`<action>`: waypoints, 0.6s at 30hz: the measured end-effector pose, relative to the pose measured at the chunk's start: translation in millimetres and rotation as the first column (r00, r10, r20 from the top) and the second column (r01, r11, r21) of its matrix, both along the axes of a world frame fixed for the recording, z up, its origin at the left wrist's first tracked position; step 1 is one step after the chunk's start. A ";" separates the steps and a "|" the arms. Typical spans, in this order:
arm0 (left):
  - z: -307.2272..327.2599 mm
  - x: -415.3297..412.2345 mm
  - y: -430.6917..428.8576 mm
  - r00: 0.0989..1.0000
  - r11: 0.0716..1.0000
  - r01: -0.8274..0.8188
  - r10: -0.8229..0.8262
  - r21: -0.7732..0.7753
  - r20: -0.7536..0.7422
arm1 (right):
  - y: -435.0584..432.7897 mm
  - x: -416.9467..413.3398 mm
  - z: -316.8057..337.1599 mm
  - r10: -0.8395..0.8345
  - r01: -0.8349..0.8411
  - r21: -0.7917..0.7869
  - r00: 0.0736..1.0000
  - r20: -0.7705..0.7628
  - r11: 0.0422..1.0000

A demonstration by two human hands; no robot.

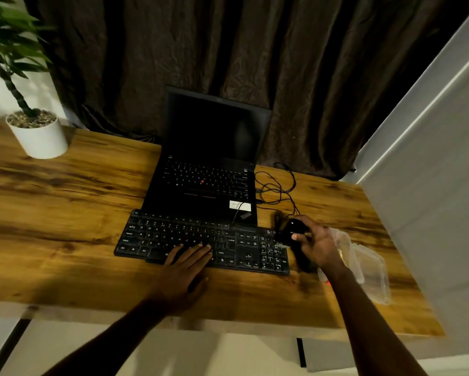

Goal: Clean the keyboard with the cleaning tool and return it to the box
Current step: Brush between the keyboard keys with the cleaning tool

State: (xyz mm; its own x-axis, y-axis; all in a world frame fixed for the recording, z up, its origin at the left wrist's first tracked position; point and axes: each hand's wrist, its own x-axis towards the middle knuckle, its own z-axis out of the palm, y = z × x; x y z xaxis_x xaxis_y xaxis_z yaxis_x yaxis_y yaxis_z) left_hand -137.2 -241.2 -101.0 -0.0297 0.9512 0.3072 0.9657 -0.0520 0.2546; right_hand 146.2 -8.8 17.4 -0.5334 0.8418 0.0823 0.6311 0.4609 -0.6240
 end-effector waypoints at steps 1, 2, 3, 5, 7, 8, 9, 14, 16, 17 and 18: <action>0.3 0.2 0.0 1.000 1.000 -0.002 0.002 -0.003 -0.001 | -1.2 -5.7 -2.1 0.001 -0.001 -0.005 1.000 0.004 1.000; 0.4 0.1 0.0 1.000 1.000 -0.004 0.004 -0.005 -0.003 | -3.6 -12.7 -4.4 0.013 -0.013 -0.005 1.000 0.017 1.000; 0.3 0.1 0.1 1.000 1.000 -0.004 0.004 -0.006 -0.006 | -5.3 -19.5 -7.0 0.025 -0.025 -0.004 0.999 0.026 1.000; -0.3 0.5 0.5 1.000 1.000 -0.004 0.004 -0.009 -0.010 | -9.5 -31.8 -7.8 0.046 -0.046 -0.001 0.999 0.020 0.999; -0.2 0.4 0.6 1.000 1.000 -0.009 0.009 -0.005 -0.013 | -13.1 -38.7 -4.0 0.068 -0.068 0.007 0.998 0.019 0.998; 0.1 0.3 0.5 1.000 1.000 -0.011 0.011 -0.001 -0.013 | -14.2 -39.0 -0.9 0.078 -0.078 0.001 0.997 0.012 0.997; 0.2 0.1 0.2 1.000 1.000 -0.011 0.011 0.000 -0.014 | -13.9 -36.8 1.2 0.078 -0.078 -0.006 0.997 0.001 0.997; -1.4 -0.5 -0.6 1.000 1.000 -0.006 0.006 0.006 -0.011 | -10.0 -0.9 4.5 0.021 -0.021 0.026 1.000 0.016 0.999; -2.4 -0.2 0.5 1.000 1.000 -0.004 0.004 0.009 -0.011 | -8.1 9.4 1.9 0.003 -0.006 0.058 0.999 0.045 0.998; -2.6 0.2 1.1 1.000 1.000 -0.003 0.003 0.006 -0.012 | -8.9 9.2 1.7 0.003 -0.006 0.065 0.999 0.041 0.998; -2.9 0.4 1.3 1.000 1.000 -0.003 0.003 0.002 -0.014 | -10.4 6.2 1.3 0.002 -0.004 0.065 0.999 0.032 0.998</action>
State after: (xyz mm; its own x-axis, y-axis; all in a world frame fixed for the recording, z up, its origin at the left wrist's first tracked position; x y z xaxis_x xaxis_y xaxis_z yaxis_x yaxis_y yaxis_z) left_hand -136.9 -239.9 -103.9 -0.0283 0.9505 0.3093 0.9692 -0.0496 0.2412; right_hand 152.4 -19.1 18.8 -0.5393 0.8336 0.1197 0.6488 0.5019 -0.5720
